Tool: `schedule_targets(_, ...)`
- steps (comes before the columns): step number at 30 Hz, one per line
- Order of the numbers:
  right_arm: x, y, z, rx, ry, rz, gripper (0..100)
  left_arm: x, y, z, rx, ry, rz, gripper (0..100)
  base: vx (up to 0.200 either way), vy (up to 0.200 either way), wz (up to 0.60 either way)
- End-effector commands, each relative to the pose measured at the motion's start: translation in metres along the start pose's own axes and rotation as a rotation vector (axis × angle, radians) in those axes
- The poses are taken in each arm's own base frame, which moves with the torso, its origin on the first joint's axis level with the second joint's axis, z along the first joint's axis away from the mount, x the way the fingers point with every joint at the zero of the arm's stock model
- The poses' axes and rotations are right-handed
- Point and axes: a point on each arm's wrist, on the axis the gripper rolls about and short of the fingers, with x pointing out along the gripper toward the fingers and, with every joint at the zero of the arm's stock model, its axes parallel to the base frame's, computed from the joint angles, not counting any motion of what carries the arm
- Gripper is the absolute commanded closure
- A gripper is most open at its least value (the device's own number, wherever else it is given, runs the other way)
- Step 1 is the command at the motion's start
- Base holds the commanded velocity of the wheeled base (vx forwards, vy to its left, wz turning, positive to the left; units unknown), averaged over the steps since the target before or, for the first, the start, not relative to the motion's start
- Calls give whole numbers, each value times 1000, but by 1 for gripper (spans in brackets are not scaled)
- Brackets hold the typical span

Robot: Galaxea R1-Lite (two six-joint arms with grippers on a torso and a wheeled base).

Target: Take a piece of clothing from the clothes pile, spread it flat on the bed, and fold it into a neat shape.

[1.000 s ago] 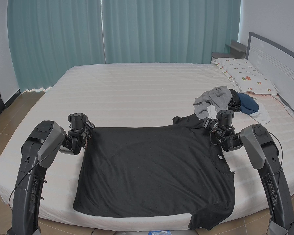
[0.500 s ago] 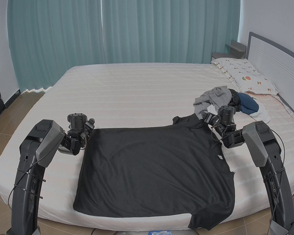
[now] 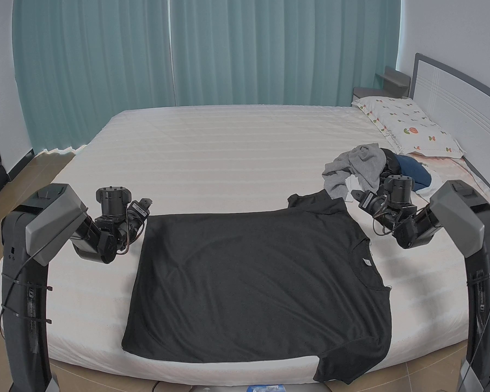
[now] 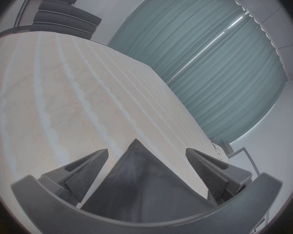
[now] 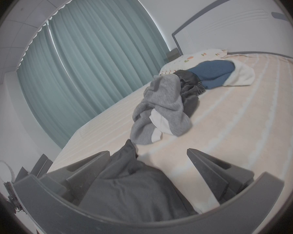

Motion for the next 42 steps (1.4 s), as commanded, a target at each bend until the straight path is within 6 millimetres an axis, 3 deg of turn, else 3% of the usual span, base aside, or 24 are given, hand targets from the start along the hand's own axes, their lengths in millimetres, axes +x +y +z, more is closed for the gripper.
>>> schedule_targets(1,-167,-10,11,83,161,54,0,-110,-28,-8,30,111,-94,0,0,0,0)
schedule_targets(4,-204,-21,-7,109,252,53,0,-137,-20,-20,-2,166,-68,0,0,0,0)
schedule_targets(6,-213,-22,-10,128,271,61,0,-144,-17,-22,-14,178,-60,0,0,0,0)
schedule_targets(8,-234,-28,-20,180,333,70,0,-166,-8,-26,-25,206,-35,0,0,0,0)
schedule_targets(12,-258,-41,-43,192,454,46,0,-204,15,-38,-16,298,10,0,0,0,0)
schedule_targets(16,-261,-46,-49,210,500,51,0,-221,30,-46,-86,376,43,0,-100,0,0)
schedule_targets(29,-268,-52,-54,209,547,63,0,-220,50,-58,-123,432,6,0,-200,0,0)
schedule_targets(42,-271,-52,-57,181,560,70,0,-215,51,-58,-134,438,12,0,0,-15,0)
